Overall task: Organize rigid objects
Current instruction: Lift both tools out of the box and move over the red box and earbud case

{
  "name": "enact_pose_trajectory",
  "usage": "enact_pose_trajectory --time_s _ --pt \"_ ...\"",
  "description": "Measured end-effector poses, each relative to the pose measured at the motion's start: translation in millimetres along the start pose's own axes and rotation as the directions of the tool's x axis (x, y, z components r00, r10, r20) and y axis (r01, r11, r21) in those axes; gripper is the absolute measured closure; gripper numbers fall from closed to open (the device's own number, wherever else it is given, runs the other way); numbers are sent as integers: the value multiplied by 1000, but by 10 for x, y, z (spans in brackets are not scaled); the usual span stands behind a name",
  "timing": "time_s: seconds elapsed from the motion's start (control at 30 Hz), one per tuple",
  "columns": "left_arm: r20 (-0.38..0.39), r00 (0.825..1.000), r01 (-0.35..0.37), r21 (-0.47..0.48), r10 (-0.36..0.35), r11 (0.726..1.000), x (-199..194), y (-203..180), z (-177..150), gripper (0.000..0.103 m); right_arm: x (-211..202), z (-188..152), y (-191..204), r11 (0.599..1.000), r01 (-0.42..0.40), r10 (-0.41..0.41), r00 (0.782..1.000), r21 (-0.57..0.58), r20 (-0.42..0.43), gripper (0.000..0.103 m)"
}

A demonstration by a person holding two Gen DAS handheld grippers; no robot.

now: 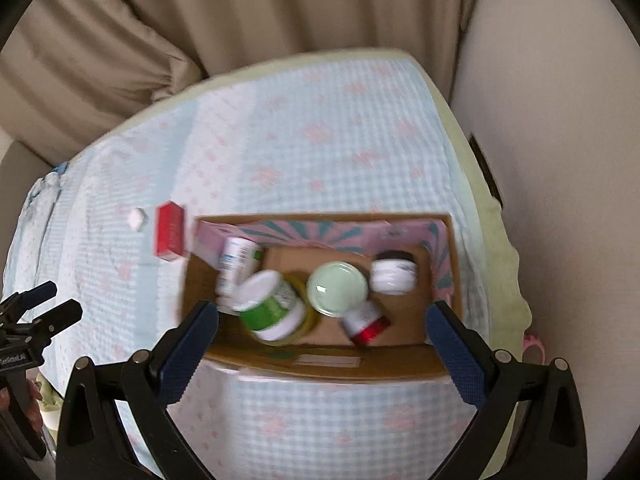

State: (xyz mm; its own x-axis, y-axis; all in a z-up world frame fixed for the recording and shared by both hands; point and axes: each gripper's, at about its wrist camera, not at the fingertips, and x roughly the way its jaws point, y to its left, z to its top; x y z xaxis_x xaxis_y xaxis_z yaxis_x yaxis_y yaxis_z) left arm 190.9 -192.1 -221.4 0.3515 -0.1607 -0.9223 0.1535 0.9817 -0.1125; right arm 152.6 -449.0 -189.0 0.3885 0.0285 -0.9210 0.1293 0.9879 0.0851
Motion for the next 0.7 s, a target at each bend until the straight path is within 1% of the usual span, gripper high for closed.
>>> enact_pose_trajectory --time_s 0.17,0.3,0.43,0.5,0.63,0.7 --pt "55 998 -10 -25 12 1000 -390 455 -87 0 -348 -55 616 998 -14 17 998 -54 60 0" --pt "87 996 -14 -16 16 1000 -659 846 -160 0 -529 -91 1156 996 9 -1 995 -84 96 0" --pt "104 994 -16 -2 16 1000 -871 1222 -220 0 -602 -129 1617 996 11 -2 994 -85 106 0" --pt "111 994 -14 8 13 1000 -942 1426 -234 0 -609 -149 1854 996 4 5 994 -84 106 0" --pt "136 991 -20 30 16 999 -1043 1795 -241 0 -597 -189 2293 997 15 -6 993 -80 115 0" --pt "150 989 -7 41 1 999 -1085 1994 -218 0 -588 -210 2497 997 17 -8 993 -74 119 0"
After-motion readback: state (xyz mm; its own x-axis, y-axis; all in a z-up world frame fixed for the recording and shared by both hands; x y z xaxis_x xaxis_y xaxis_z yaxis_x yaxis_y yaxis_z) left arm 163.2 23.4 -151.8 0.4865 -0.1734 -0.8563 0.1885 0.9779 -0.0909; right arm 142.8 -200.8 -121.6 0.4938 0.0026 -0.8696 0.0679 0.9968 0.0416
